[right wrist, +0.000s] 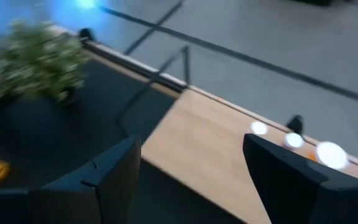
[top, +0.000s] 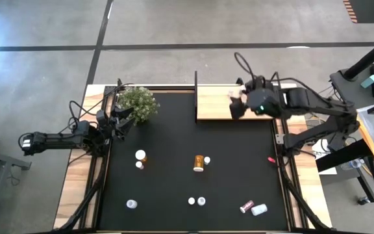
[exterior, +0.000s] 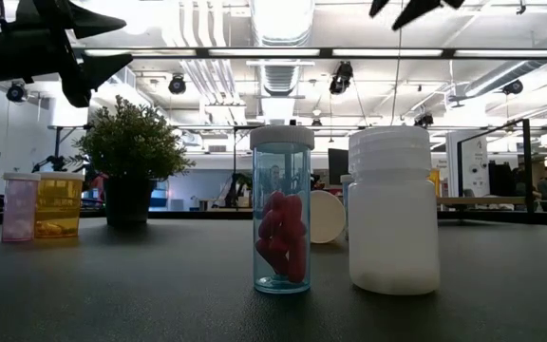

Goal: Pick and place medicine bottles onto shelf by color
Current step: Put the top left white pill bottle on the shelf

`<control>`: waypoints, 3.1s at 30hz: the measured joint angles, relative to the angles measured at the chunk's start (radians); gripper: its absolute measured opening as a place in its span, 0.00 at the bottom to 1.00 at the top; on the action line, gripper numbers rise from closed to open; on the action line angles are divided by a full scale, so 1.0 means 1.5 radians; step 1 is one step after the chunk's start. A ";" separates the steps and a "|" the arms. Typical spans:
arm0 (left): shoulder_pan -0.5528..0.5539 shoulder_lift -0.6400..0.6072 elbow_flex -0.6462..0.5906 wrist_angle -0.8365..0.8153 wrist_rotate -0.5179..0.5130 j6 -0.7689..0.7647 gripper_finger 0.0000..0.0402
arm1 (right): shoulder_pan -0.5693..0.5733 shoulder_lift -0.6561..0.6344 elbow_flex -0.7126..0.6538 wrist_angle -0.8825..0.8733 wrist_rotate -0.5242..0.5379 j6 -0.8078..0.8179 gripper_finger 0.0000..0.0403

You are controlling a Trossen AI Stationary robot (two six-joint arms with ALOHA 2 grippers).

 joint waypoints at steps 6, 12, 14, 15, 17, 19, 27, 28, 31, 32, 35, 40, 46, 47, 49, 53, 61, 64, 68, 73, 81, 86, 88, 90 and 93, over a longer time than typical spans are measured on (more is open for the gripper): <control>0.000 0.000 0.000 0.000 0.000 0.000 0.73 | 0.124 -0.002 -0.003 -0.001 0.058 -0.003 0.68; 0.000 0.000 0.000 0.000 0.000 0.000 0.73 | 0.248 0.003 -0.019 0.008 0.209 0.009 0.68; 0.000 0.000 0.000 0.000 0.000 0.000 0.73 | 0.275 0.006 -0.023 0.015 0.271 0.010 0.68; 0.000 0.000 0.000 0.000 0.000 0.000 0.73 | 0.285 0.007 -0.024 0.015 0.296 0.010 0.68; 0.000 0.000 0.000 0.000 0.000 0.000 0.73 | 0.296 0.013 -0.024 0.023 0.323 0.009 0.68; 0.000 0.000 0.000 0.000 0.000 0.000 0.73 | 0.294 0.024 -0.024 0.039 0.332 0.004 0.68; 0.000 0.000 0.000 0.000 0.000 0.000 0.73 | 0.289 0.048 -0.024 0.045 0.328 -0.080 0.68; 0.000 0.000 0.000 0.000 0.000 0.000 0.73 | 0.289 0.052 -0.024 0.047 0.328 -0.079 0.68; 0.000 0.000 0.000 0.000 0.000 0.000 0.73 | 0.289 0.057 -0.024 0.047 0.326 -0.074 0.68; 0.000 0.000 0.000 0.000 0.000 0.000 0.73 | 0.289 0.060 -0.024 0.047 0.326 -0.075 0.68; 0.000 0.000 0.000 0.000 0.000 0.000 0.73 | 0.289 0.062 -0.024 0.047 0.326 -0.076 0.68; 0.000 0.000 0.000 0.000 0.000 0.000 0.73 | 0.285 0.079 -0.024 0.060 0.326 -0.077 0.68; 0.000 0.000 0.000 0.001 -0.002 0.000 0.73 | 0.278 0.096 -0.024 0.061 0.326 -0.070 0.68; 0.000 0.000 0.000 0.002 -0.009 0.000 0.73 | 0.278 0.098 -0.024 0.060 0.326 -0.064 0.68; 0.000 0.000 0.000 0.012 -0.015 -0.001 0.73 | 0.278 0.099 -0.024 0.060 0.325 -0.049 0.68; 0.000 0.000 0.000 0.072 -0.016 -0.001 0.73 | 0.278 0.098 -0.024 0.060 0.325 -0.033 0.68; 0.000 0.000 0.000 0.131 -0.026 -0.003 0.73 | 0.278 0.093 -0.024 0.060 0.325 -0.032 0.68; -0.001 0.001 0.000 0.130 -0.017 -0.069 0.73 | 0.278 0.096 -0.024 0.060 0.324 -0.031 0.68; -0.001 0.001 0.000 0.152 -0.015 -0.104 0.73 | 0.278 0.099 -0.024 0.061 0.324 -0.031 0.68; -0.001 0.000 0.000 0.177 -0.013 -0.105 0.73 | 0.278 0.107 -0.024 0.061 0.324 -0.031 0.68; -0.001 0.000 0.000 0.189 -0.007 -0.111 0.73 | 0.278 0.129 -0.024 0.060 0.324 -0.069 0.68; -0.001 0.007 0.000 0.267 -0.001 -0.119 0.73 | 0.277 0.130 -0.023 0.063 0.326 -0.074 0.68; -0.001 0.009 0.000 0.317 -0.001 -0.118 0.73 | 0.277 0.127 -0.023 0.064 0.326 -0.072 0.68; -0.001 0.010 0.000 0.348 0.000 -0.118 0.73 | 0.277 0.124 -0.023 0.065 0.326 -0.072 0.68; -0.001 0.009 0.004 0.347 0.004 -0.123 0.73 | 0.277 0.123 -0.022 0.065 0.327 -0.072 0.68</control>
